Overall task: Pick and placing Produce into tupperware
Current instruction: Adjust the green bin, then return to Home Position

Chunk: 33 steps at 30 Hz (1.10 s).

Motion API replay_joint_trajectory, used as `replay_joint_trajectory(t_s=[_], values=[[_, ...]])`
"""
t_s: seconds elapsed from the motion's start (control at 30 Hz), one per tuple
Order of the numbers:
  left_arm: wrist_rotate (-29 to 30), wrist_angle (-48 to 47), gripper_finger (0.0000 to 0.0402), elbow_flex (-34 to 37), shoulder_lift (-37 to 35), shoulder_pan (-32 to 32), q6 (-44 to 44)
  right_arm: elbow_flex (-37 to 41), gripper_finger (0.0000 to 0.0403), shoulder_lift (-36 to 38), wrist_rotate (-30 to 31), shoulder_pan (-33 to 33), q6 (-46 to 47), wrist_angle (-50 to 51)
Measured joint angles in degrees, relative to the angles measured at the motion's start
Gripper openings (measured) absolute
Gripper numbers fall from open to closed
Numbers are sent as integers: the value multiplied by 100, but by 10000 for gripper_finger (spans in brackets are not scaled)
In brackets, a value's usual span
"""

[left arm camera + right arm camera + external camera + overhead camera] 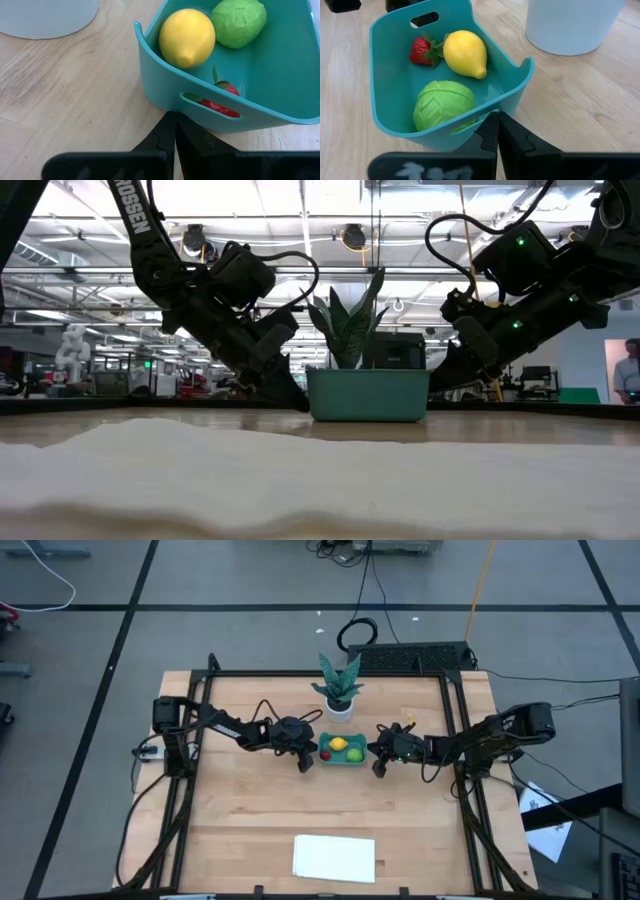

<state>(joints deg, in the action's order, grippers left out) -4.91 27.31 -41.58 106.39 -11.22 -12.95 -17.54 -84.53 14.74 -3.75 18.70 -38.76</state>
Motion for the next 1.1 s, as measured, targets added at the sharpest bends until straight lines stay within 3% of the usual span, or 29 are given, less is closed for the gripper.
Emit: replay_joint_trajectory(t_s=[0.23, 0.5, 0.77, 1.1], values=[[-4, -66, 34, -2, 0, 2, 2, 0, 3, -1, -17, 0, 10, 5], [2, -228, 64, -9, 0, 2, 17, 34, 34, -14, -50, 0, 171, 231], [54, -525, 73, -9, -135, 2, 50, 154, 36, -7, 22, -4, 271, 210], [1067, -1935, 72, 147, -1331, 217, 490, 253, 33, 298, 45, -113, 264, 222]])
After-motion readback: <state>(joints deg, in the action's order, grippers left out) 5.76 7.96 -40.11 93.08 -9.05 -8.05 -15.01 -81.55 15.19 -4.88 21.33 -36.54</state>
